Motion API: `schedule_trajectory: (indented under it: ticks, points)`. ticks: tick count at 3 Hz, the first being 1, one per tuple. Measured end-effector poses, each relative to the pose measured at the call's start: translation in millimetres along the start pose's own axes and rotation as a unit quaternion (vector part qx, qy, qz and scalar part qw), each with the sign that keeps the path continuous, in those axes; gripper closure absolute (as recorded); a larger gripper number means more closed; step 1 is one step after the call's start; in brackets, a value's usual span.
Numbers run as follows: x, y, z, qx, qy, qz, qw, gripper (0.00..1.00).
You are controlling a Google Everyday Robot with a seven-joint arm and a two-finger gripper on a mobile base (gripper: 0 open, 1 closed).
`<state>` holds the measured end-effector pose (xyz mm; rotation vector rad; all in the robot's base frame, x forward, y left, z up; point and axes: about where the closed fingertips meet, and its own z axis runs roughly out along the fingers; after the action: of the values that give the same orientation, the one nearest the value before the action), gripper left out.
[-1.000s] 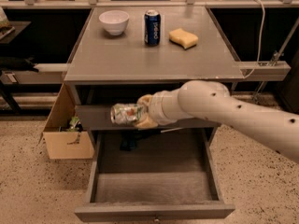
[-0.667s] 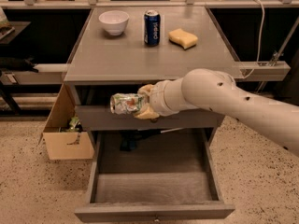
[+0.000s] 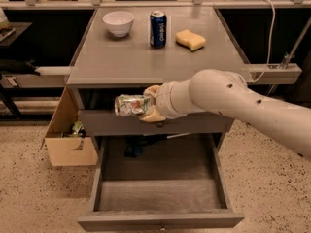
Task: Pick 7up can from middle drawer and place on counter
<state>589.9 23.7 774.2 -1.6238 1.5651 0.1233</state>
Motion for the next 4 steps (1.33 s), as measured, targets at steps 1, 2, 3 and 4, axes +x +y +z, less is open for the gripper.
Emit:
schedule_trajectory:
  ticks: [1,2,3,4]
  points:
    - [-39,-30,-30,0.023,0.02,-0.021,0.9993,1.0]
    - [-62,-64,-41,0.027,0.04,-0.033,0.9983,1.0]
    - [-68,-116,-21,0.007,0.045,-0.009,0.9989,1.0]
    - [-62,-148,4,-0.011,0.042,0.037,0.9984,1.0]
